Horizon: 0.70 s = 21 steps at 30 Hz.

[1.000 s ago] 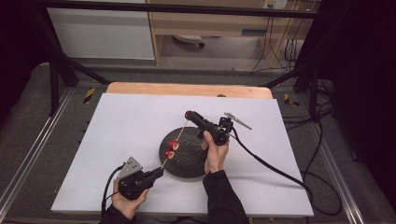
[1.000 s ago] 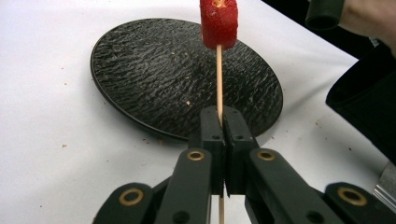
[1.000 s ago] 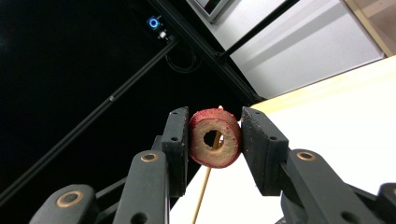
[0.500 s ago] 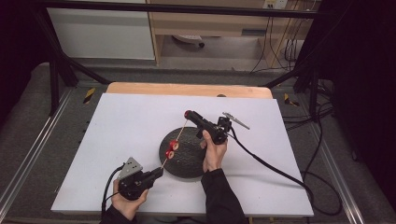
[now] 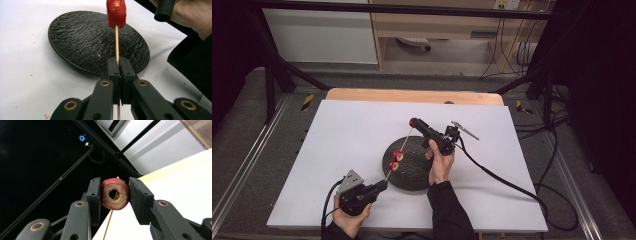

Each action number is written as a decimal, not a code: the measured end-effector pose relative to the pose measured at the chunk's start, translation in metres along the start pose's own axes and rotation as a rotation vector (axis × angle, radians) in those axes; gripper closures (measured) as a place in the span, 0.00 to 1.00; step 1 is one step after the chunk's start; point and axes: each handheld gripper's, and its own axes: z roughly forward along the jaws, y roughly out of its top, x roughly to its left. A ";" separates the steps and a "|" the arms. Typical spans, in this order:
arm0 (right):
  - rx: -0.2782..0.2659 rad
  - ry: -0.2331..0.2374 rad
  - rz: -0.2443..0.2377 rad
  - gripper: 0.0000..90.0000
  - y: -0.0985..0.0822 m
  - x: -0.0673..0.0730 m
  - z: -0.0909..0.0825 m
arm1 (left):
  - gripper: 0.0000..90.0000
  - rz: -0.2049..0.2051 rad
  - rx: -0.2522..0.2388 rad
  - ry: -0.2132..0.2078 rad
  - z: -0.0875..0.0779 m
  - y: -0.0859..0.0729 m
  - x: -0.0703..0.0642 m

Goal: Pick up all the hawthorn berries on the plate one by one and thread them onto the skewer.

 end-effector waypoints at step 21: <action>0.161 0.027 -0.028 0.71 -0.042 0.008 -0.009 | 0.99 -0.013 0.002 0.027 0.019 0.003 -0.002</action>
